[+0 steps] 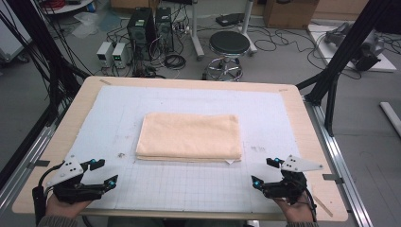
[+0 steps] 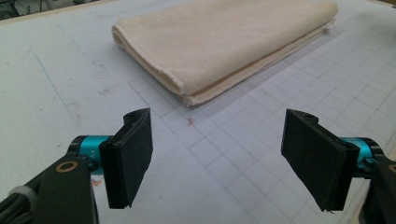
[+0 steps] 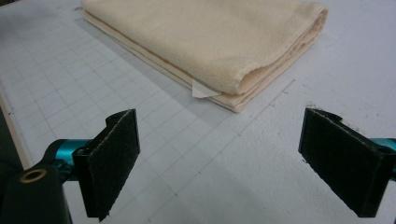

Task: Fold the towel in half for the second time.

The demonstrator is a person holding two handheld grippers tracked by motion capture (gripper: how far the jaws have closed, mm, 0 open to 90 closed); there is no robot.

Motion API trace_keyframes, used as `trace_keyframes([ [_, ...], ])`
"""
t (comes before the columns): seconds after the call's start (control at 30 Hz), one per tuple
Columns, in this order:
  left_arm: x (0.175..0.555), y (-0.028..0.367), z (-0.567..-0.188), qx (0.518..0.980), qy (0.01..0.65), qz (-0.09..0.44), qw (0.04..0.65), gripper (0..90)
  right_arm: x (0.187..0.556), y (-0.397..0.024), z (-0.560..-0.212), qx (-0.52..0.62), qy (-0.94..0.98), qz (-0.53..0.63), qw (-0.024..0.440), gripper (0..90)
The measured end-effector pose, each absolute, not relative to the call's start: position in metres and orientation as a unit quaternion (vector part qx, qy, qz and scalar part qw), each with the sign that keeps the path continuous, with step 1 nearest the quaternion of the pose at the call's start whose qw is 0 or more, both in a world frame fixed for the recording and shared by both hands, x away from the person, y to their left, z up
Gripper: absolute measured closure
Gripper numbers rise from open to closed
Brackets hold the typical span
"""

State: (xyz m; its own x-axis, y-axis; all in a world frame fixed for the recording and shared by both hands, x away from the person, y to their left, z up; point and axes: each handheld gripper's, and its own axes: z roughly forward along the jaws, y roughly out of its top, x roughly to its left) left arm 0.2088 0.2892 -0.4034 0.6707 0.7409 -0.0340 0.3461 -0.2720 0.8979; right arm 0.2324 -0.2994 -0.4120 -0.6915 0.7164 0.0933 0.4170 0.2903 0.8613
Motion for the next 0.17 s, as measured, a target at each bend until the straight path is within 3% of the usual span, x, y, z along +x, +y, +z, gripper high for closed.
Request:
trace_keyframes([
  [0.17, 0.2090, 0.2908, -0.4040, 0.771, 0.354, 0.202, 0.489, 25.5, 0.2323, -0.2990, -0.4126, 0.358, 0.790, 0.473, 0.159, 11.7],
])
